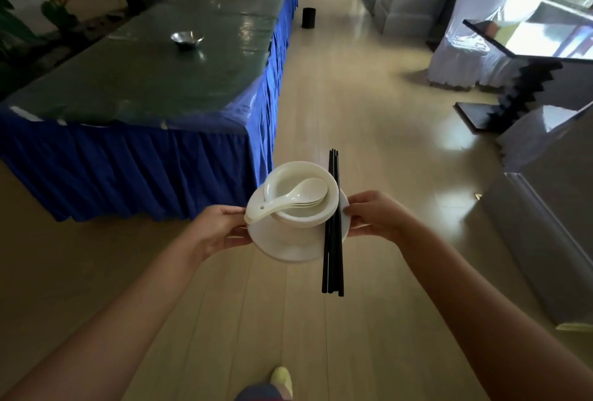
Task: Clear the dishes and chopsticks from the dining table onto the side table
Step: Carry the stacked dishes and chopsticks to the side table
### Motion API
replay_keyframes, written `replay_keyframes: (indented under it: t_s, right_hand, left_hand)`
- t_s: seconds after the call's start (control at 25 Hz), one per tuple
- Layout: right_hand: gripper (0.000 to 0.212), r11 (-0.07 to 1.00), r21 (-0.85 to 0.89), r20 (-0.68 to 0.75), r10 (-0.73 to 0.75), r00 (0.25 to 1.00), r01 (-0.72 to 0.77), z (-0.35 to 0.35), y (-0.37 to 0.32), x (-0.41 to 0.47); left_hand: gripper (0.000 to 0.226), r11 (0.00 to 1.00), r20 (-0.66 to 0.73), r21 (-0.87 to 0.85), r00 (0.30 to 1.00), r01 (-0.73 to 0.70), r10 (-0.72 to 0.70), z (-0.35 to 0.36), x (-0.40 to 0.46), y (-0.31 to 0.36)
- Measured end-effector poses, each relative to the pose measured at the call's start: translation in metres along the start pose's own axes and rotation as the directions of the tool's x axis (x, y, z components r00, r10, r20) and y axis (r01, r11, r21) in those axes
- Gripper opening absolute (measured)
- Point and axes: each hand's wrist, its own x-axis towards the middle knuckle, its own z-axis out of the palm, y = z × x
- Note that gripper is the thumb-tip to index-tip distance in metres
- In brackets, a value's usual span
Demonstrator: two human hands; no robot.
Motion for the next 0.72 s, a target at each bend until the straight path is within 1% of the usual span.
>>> replay_keyframes:
  t_s: [0.12, 0.2, 0.32, 0.44, 0.6, 0.72]
  right_hand:
    - [0.020, 1.000, -0.005, 0.010, -0.006, 1.000, 0.006, -0.035, -0.041, 0.062]
    - [0.018, 1.000, -0.005, 0.016, -0.004, 1.000, 0.004, -0.056, -0.062, 0.105]
    - [0.017, 1.000, -0.004, 0.031, 0.001, 1.000, -0.001, -0.087, -0.090, 0.179]
    - [0.016, 0.999, -0.046, 0.096, 0.000, 0.995, 0.005, -0.119, -0.119, 0.261]
    - [0.019, 0.991, -0.127, 0.185, -0.013, 0.983, 0.037, -0.156, -0.180, 0.368]
    - [0.019, 0.980, -0.183, 0.270, -0.025, 0.963, 0.076, -0.169, -0.233, 0.439]
  left_hand:
    - [0.022, 1.000, 0.019, 0.015, 1.000, -0.001, 0.001, 0.008, 0.062, 0.052]
    - [0.021, 0.999, 0.005, 0.034, 1.000, -0.002, 0.002, 0.015, 0.104, 0.081]
    - [0.012, 1.000, -0.058, 0.001, 0.998, 0.012, -0.012, 0.025, 0.174, 0.113]
    - [0.010, 0.999, -0.116, -0.051, 0.993, 0.012, -0.018, 0.038, 0.244, 0.137]
    - [0.013, 0.979, -0.233, -0.200, 0.972, -0.033, -0.015, 0.053, 0.325, 0.175]
    - [0.016, 0.972, -0.323, -0.232, 0.946, -0.041, -0.038, 0.051, 0.378, 0.210]
